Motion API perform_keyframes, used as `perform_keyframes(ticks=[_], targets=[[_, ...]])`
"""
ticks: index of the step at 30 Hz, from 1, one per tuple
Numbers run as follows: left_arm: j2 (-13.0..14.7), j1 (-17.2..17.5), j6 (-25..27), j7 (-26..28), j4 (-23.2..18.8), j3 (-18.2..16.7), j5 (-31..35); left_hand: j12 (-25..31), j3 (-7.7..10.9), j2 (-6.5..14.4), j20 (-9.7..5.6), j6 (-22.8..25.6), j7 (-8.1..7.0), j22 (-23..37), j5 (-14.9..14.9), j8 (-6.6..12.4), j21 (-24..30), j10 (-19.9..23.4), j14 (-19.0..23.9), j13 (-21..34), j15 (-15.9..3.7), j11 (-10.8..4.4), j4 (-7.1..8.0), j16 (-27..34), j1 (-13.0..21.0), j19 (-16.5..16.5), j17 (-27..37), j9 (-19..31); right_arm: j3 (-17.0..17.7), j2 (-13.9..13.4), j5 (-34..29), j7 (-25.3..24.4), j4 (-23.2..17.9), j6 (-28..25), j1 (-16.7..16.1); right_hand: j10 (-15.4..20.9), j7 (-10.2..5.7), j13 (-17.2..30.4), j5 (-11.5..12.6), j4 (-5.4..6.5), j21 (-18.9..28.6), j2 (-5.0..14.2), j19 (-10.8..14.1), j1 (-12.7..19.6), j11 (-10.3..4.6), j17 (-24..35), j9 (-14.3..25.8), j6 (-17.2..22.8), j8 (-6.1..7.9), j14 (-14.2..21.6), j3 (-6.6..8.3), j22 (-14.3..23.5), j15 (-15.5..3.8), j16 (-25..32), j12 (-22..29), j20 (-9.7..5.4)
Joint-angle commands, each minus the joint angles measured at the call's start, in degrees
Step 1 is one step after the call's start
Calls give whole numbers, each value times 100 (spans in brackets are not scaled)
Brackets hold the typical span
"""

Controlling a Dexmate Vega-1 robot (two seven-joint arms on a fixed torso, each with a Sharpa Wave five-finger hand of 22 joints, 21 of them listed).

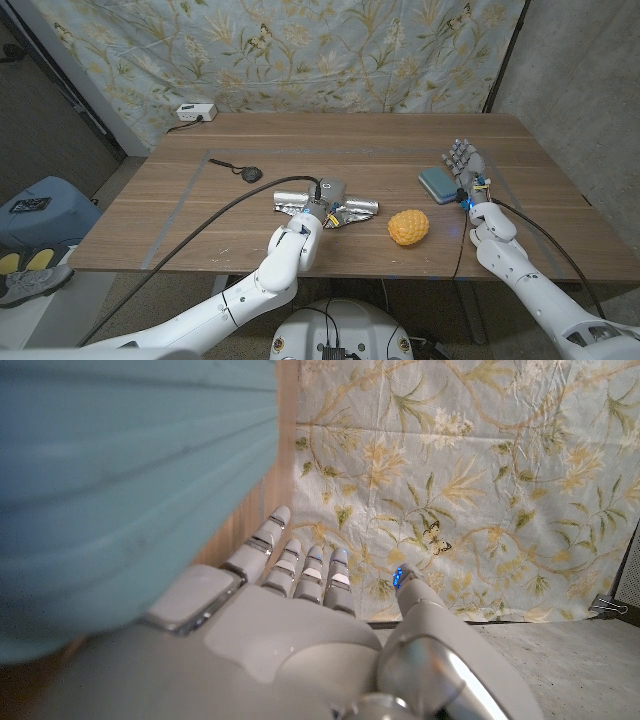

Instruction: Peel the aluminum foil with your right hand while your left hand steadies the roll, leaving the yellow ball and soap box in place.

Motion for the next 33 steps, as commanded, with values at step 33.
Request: perform_keyframes(ticks=[33], targets=[[14, -493, 281, -285, -546, -293, -1145, -102, -123, 358, -38, 938, -334, -154, 141, 280, 214, 876, 846, 133, -703, -605, 16, -127, 86, -32, -10, -83, -148, -129, -264, -410, -361, -348, 28, -9, 17, 13, 14, 46, 32, 115, -4, 6, -25, 15, 26, -6, 10, 8, 9, 21, -205, 8, 9, -293]])
